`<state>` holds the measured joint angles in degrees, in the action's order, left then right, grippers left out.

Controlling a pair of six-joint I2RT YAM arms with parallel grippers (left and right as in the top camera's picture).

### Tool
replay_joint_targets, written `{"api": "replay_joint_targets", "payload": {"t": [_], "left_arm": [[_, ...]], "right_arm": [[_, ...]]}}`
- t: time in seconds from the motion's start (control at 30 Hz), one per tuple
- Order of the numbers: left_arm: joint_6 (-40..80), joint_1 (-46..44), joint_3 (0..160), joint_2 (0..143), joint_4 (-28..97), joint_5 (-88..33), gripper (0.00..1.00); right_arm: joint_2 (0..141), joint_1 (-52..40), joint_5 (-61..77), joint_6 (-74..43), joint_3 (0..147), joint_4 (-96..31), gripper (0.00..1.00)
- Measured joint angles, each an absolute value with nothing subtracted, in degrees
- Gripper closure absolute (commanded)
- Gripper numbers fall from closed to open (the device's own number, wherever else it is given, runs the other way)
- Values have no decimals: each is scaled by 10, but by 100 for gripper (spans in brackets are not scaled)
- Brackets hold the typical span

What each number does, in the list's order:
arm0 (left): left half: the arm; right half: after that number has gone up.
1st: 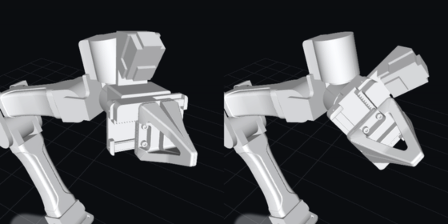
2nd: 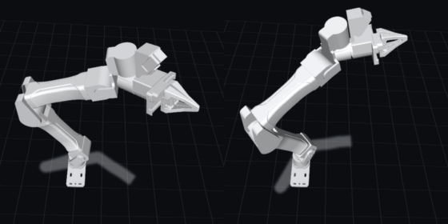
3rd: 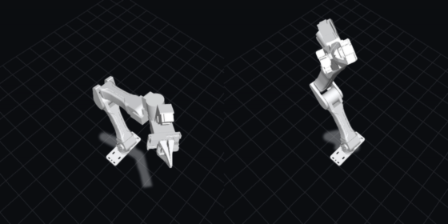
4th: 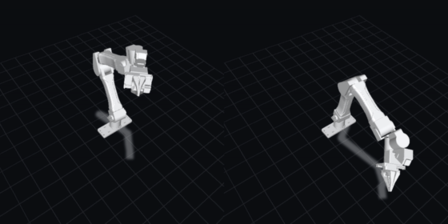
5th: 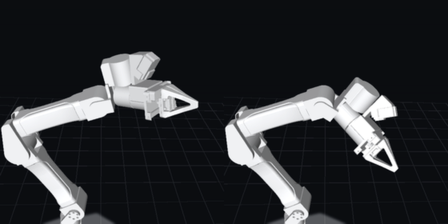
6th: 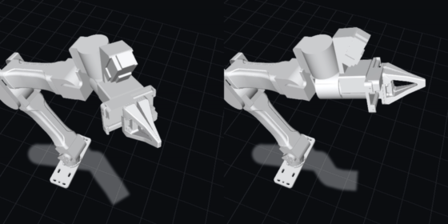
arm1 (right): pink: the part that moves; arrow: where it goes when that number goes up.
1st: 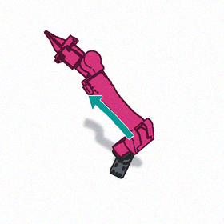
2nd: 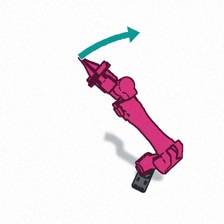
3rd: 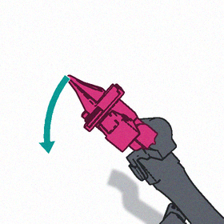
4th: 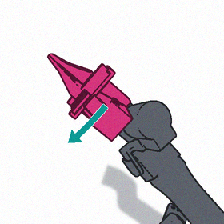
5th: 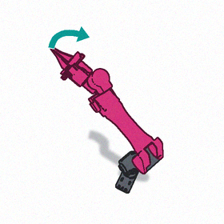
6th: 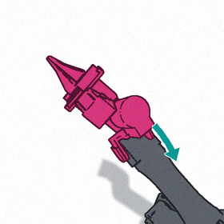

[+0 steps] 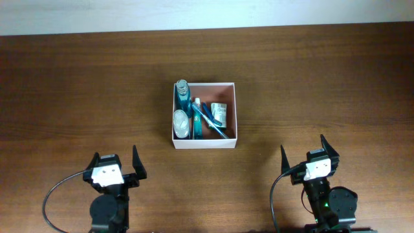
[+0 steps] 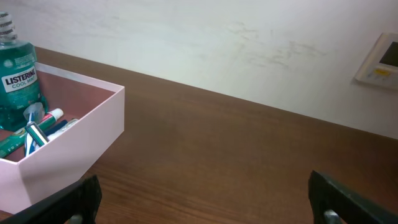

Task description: Pack container

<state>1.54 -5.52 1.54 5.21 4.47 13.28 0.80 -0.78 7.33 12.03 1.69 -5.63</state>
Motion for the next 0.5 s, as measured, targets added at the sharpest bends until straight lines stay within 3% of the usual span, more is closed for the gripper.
{"api": "replay_joint_targets", "payload": {"t": [0.5], "left_arm": [[-50, -9, 14, 10, 44, 122, 1]], "right_arm": [[8, -8, 73, 120, 17, -56, 1]]}}
